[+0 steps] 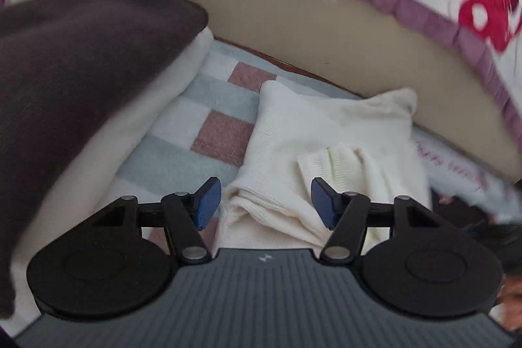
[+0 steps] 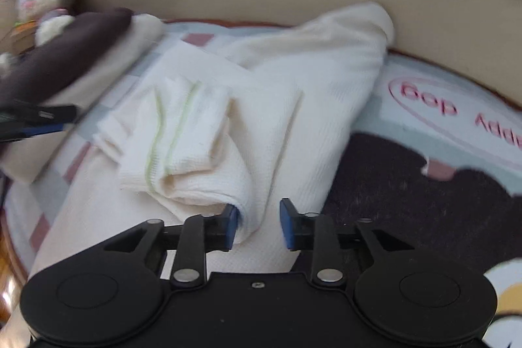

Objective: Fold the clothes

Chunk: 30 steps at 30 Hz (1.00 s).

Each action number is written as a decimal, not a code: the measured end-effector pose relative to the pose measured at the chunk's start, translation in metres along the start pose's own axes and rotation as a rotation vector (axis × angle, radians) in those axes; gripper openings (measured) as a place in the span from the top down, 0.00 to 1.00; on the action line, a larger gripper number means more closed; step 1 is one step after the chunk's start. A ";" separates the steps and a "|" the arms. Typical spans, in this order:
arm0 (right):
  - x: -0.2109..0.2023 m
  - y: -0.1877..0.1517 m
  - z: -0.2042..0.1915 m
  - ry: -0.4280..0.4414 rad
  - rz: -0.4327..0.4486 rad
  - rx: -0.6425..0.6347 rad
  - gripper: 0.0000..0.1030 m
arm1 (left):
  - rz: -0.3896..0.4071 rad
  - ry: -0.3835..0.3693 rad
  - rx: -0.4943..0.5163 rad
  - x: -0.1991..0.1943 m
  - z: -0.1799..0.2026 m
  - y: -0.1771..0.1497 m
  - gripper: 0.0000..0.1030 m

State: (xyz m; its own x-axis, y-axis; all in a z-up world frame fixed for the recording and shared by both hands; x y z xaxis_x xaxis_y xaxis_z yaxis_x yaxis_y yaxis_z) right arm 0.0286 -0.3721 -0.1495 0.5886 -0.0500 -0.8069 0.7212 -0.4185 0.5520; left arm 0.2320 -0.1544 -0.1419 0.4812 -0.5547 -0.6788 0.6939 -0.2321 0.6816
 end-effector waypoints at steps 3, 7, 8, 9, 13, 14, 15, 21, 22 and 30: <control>-0.019 0.004 0.005 0.121 0.025 -0.002 0.62 | -0.019 0.004 0.068 0.008 0.004 -0.007 0.40; -0.034 0.012 0.013 0.227 0.043 0.042 0.49 | -0.027 -0.116 -0.014 0.012 0.003 -0.007 0.40; -0.033 0.017 0.014 0.229 0.030 0.038 0.47 | -0.033 -0.162 -0.051 0.014 0.003 -0.007 0.40; -0.030 0.022 0.015 0.223 0.015 0.037 0.47 | -0.038 -0.208 -0.085 0.016 0.003 -0.008 0.40; -0.018 0.036 0.017 0.210 -0.054 0.036 0.47 | -0.062 -0.291 -0.103 0.031 0.012 -0.015 0.40; -0.019 0.036 0.015 0.210 -0.066 0.022 0.54 | -0.064 -0.302 -0.094 0.034 0.016 -0.017 0.40; -0.024 0.032 0.012 0.206 -0.066 -0.012 0.59 | -0.060 -0.320 -0.093 0.035 0.019 -0.020 0.40; -0.048 0.007 -0.004 0.147 -0.076 -0.222 0.61 | -0.093 -0.319 -0.006 0.036 0.040 -0.028 0.36; -0.047 0.002 -0.007 0.133 -0.076 -0.276 0.65 | -0.098 -0.306 -0.001 0.036 0.042 -0.029 0.36; -0.033 -0.012 -0.014 0.122 -0.078 -0.402 0.84 | -0.190 -0.225 0.067 0.041 0.053 -0.032 0.29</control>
State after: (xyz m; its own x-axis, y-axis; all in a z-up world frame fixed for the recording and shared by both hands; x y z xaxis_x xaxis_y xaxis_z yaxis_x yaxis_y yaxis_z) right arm 0.0055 -0.3529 -0.1273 0.5480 0.0854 -0.8321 0.8361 -0.0282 0.5478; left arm 0.2017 -0.2120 -0.1772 0.2101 -0.6575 -0.7236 0.7198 -0.3968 0.5696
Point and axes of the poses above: each gripper's, at about its wrist camera, not at the fingertips, and x roughly the way its jaws point, z to its right, y to its top, the point moved 1 cm from there along x, roughly the way its jaws point, and after that the axes turned 1 degree about -y, right-handed, at the moved point
